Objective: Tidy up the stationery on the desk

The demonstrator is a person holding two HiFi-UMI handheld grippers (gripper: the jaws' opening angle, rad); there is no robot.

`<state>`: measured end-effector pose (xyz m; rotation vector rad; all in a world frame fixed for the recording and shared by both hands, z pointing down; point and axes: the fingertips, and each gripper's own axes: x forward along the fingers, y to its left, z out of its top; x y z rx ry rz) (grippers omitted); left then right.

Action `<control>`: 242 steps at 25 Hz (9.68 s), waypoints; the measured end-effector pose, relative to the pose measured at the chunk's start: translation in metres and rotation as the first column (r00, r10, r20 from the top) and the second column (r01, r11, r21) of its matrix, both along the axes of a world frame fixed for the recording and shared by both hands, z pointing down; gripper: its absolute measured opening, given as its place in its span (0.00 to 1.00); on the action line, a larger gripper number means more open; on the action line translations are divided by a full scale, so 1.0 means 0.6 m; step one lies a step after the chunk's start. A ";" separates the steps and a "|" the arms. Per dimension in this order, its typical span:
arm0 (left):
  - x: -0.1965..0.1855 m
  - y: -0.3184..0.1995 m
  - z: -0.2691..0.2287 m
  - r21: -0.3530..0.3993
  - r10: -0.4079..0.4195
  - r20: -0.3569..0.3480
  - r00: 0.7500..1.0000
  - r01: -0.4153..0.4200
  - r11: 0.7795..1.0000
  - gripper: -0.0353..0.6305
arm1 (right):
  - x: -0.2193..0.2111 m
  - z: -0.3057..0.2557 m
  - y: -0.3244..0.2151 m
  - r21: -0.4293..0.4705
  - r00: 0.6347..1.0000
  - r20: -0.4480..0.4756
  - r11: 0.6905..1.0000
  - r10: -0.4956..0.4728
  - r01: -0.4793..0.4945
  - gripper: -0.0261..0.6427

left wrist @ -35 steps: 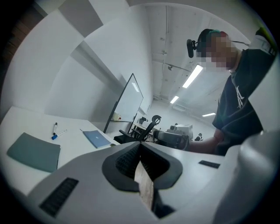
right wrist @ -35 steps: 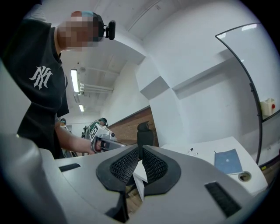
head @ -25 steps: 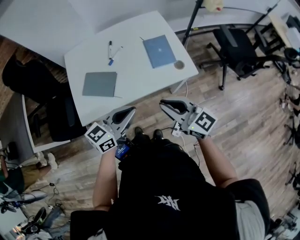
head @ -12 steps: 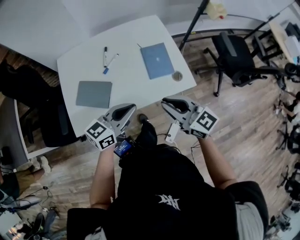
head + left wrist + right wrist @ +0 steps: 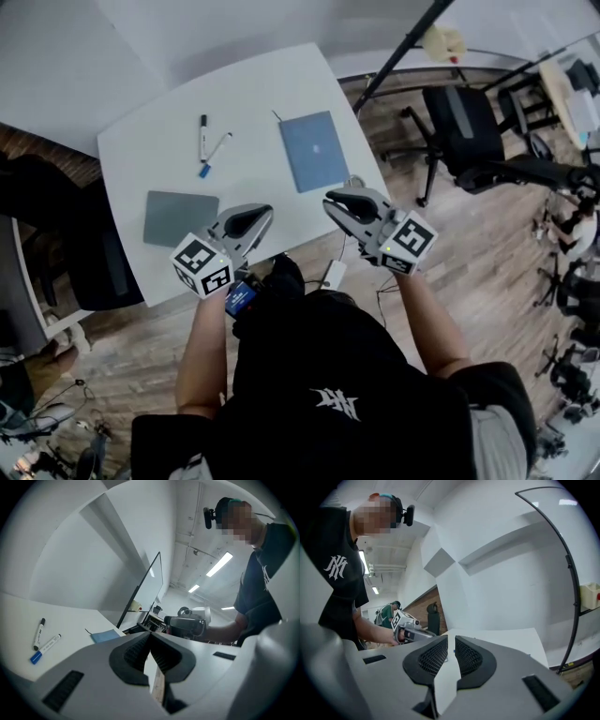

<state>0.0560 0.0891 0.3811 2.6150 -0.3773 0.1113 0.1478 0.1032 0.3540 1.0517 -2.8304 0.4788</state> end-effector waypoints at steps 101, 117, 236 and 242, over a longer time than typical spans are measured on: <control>0.155 -0.261 0.360 -0.473 -0.126 0.508 0.852 0.399 0.786 0.13 | 0.238 0.381 -0.317 -0.700 0.990 -0.138 0.703 0.042 -0.127 0.11; 0.204 -0.407 0.346 -0.485 -0.139 0.468 0.872 0.386 0.784 0.12 | 0.280 0.369 -0.455 -0.661 0.986 -0.117 0.732 0.115 -0.164 0.11; -0.433 -0.002 0.335 -0.570 -0.813 0.312 0.492 0.782 0.254 0.27 | -0.460 0.400 -0.219 -0.676 0.595 -0.166 0.530 -0.786 0.512 0.31; -0.437 -0.006 0.345 -0.541 -0.797 0.390 0.462 0.815 0.208 0.29 | -0.460 0.406 -0.224 -0.699 0.592 -0.169 0.519 -0.788 0.491 0.26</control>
